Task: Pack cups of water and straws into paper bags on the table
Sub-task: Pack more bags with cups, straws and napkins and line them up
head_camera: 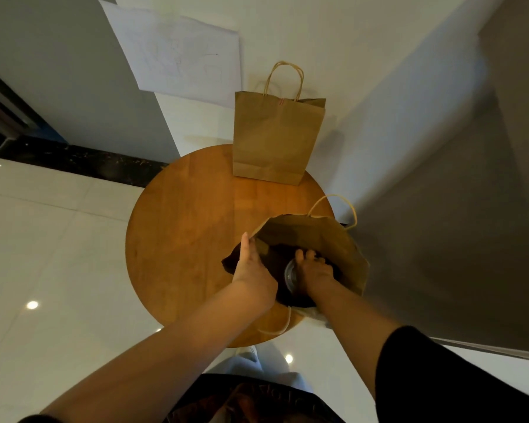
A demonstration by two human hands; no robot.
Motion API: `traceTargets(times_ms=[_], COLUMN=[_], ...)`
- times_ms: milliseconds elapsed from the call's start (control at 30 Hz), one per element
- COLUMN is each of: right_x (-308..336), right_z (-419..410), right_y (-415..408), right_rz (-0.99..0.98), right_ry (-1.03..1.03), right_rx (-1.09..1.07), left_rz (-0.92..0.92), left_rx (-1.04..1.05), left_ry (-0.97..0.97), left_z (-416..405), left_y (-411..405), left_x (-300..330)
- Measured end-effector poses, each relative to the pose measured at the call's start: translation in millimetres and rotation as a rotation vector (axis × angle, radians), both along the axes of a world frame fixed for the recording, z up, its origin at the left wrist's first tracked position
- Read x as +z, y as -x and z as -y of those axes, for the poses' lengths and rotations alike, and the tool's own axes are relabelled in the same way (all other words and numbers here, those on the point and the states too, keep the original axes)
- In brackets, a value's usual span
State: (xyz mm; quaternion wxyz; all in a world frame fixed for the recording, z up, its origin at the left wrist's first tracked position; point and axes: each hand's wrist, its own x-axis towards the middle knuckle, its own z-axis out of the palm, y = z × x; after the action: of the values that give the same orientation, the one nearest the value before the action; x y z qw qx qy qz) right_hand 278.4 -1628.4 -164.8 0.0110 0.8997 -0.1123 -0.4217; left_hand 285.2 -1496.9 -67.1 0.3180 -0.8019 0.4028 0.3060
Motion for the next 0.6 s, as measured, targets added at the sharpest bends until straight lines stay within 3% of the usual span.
traceTargets(times_ms=[167, 267, 400, 600], right_x=[18, 44, 91, 157], right_z=[3, 4, 8, 16], right_y=[-4, -2, 11, 60], right_rz=[0.001, 0.145, 0.293, 0.482], right_ry=[-0.025, -0.118, -0.215, -0.289], right_rx=[0.039, -0.008, -0.069, -0.122], left_rz=[-0.019, -0.072, -0.153, -0.099], left_rx=[0.035, 0.082, 0.150, 0.105], left_ry=[-0.008, 0.039, 0.268, 0.486], left_z=[4, 7, 12, 39], left_y=[-3, -5, -5, 16], left_x=[8, 20, 45, 88])
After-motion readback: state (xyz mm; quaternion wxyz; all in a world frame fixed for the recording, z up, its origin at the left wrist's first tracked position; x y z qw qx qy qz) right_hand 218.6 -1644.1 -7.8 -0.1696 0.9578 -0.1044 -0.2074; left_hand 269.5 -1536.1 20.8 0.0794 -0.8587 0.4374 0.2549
